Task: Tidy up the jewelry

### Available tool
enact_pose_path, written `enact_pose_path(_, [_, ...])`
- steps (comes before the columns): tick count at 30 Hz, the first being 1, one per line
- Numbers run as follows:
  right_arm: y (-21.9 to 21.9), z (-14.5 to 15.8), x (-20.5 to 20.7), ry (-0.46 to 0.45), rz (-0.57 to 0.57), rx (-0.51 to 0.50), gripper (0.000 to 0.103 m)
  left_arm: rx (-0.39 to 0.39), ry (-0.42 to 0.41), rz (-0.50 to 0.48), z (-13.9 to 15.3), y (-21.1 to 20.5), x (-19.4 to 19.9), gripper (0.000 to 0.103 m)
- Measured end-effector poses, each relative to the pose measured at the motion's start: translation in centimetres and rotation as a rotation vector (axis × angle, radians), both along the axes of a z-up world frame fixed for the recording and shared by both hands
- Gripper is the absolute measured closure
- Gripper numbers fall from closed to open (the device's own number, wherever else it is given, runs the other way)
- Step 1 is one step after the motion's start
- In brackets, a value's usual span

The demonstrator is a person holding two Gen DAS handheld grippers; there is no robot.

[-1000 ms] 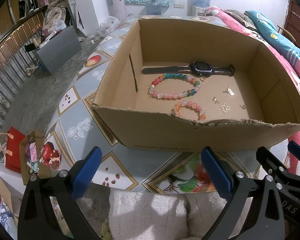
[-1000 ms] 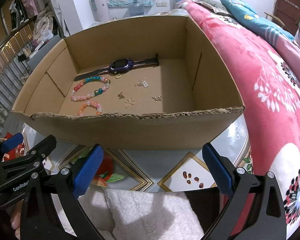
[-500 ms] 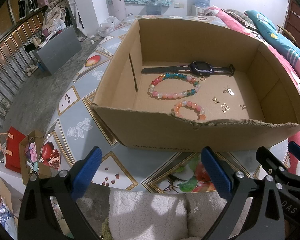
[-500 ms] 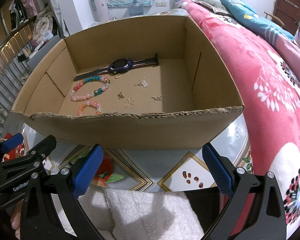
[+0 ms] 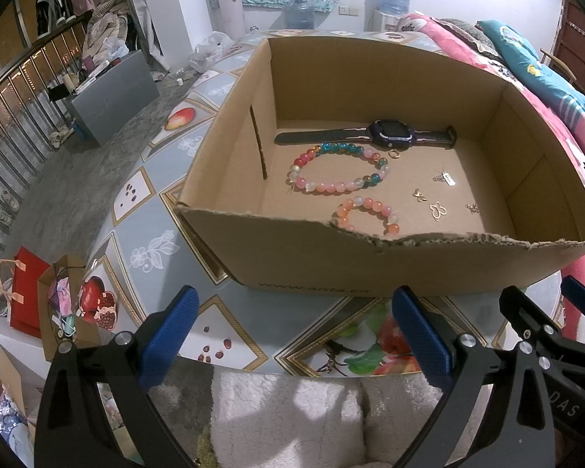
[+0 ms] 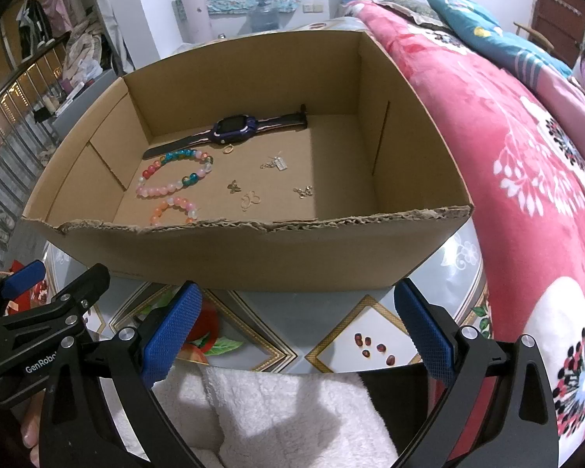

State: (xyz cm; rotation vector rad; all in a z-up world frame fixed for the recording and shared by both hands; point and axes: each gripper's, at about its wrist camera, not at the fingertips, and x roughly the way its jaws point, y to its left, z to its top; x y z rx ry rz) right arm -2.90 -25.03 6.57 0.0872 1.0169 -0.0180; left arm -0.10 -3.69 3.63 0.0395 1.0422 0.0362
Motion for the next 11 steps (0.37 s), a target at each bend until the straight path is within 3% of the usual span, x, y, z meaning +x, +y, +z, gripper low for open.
enact_pose_path(11, [-0.04,-0.01,0.01,0.001,0.000,0.000,0.008,-0.001,0.003,0.001,0.05,-0.03,-0.09,0.006])
